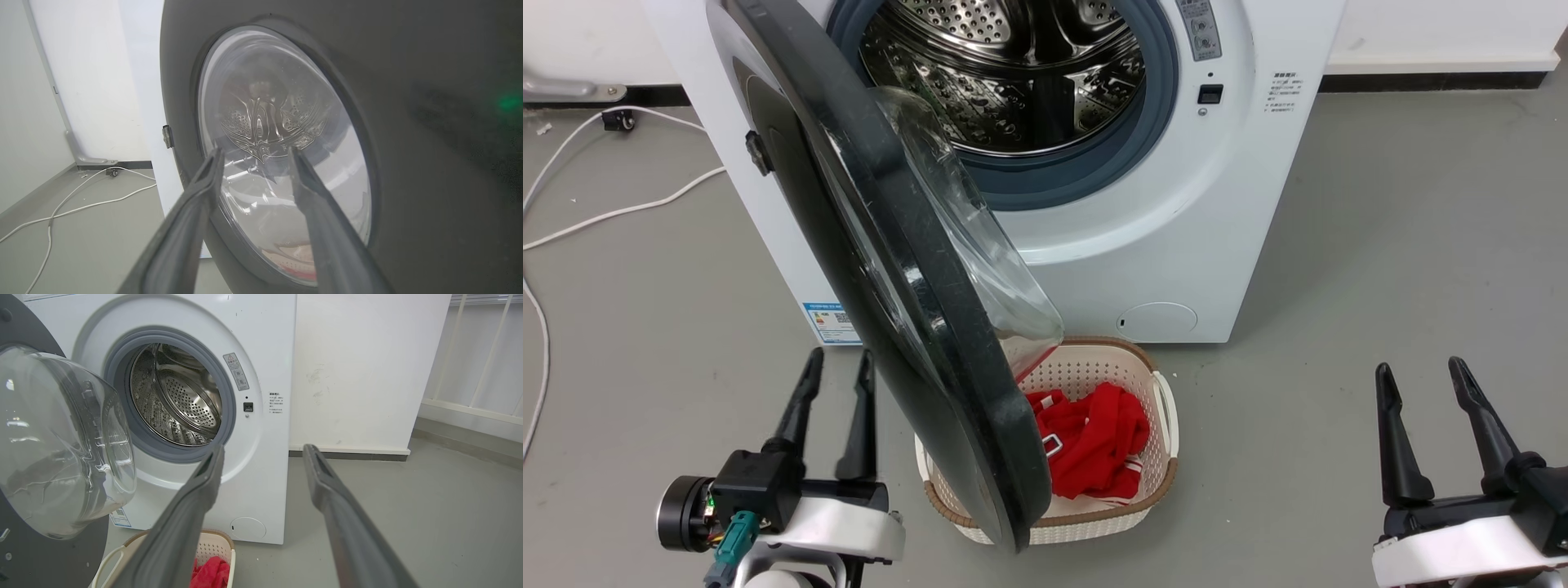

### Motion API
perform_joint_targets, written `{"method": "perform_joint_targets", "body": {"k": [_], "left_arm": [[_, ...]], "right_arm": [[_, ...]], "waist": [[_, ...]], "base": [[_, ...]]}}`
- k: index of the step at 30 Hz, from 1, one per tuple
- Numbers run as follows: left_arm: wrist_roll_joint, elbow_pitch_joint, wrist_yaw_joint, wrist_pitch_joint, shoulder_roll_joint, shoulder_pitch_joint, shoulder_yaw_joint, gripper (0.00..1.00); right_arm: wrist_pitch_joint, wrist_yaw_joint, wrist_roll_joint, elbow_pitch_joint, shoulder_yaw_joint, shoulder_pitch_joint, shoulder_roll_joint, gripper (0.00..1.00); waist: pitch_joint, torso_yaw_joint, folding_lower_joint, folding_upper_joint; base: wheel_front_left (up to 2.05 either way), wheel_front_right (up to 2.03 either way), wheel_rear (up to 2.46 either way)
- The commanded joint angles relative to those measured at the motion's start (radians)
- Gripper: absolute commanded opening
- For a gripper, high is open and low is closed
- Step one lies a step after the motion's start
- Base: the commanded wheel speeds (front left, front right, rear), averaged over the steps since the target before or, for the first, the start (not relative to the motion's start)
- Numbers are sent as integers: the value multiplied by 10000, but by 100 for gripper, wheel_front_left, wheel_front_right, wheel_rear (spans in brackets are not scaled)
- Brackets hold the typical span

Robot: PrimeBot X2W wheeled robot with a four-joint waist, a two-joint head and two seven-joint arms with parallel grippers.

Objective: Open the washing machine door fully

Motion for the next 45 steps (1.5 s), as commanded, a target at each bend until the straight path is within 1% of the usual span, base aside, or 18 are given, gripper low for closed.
{"method": "perform_joint_targets", "body": {"k": [1, 7, 10, 16, 19, 24, 27, 31, 34, 38, 41, 45], "left_arm": [[-34, -10, -23, -27, -1, -99, 23, 0], [-131, -437, 49, -27, -3, -209, 124, 0], [-204, -1108, 118, -27, -4, -387, 218, 0], [-119, -3075, 263, -27, -5, -797, 391, 0], [30, -4183, 235, -24, -5, -1019, 300, 0], [238, -5954, 101, -24, -7, -1336, -100, 0], [120, -6586, 55, -24, -6, -1233, -548, 0], [-201, -6669, -112, -24, -5, -715, -1607, 0], [-452, -6310, -268, 72, -5, -214, -2607, 0], [-891, -5652, -389, 578, 103, 391, -3808, 0], [-1150, -5039, -432, 1050, 278, 752, -4401, 0], [-1477, -4141, -444, 1695, 408, 1190, -4861, 0]], "right_arm": [[-69, -7, 8, 14, -20, -100, 31, 100], [-44, -7, 105, 80, -28, -143, 32, 100], [-24, -7, 159, 103, -43, -169, 32, 100], [-6, -7, 249, 162, -48, -179, 32, 100], [0, -7, 292, 184, -23, -179, 32, 100], [41, -7, 317, 214, -23, -217, 31, 100], [52, -7, 343, 242, -23, -232, 31, 100], [66, -7, 372, 285, -26, -177, 31, 100], [71, -7, 396, 313, -23, -123, 30, 100], [84, -7, 443, 372, 5, -89, 30, 100], [103, -7, 467, 418, 38, -82, 30, 100], [136, -7, 508, 469, 102, -106, 28, 100]], "waist": [[10, -2, 0, 0], [37, -19, 0, 0], [51, -5, 0, 0], [57, 37, 0, 0], [59, 41, 0, 0], [85, 18, 0, 0], [85, -16, 0, 0], [63, -42, 0, 0], [42, -36, 0, 0], [35, 8, 0, 0], [15, 45, 0, 0], [27, 35, 0, 0]], "base": [[0, 0, 0], [0, 0, 0], [0, 0, 0], [0, 0, 0], [0, 0, 0], [0, 0, 0], [0, 0, 0], [0, 0, 0], [0, 0, 0], [0, 0, 0], [0, 0, 0], [0, 0, 0]]}}
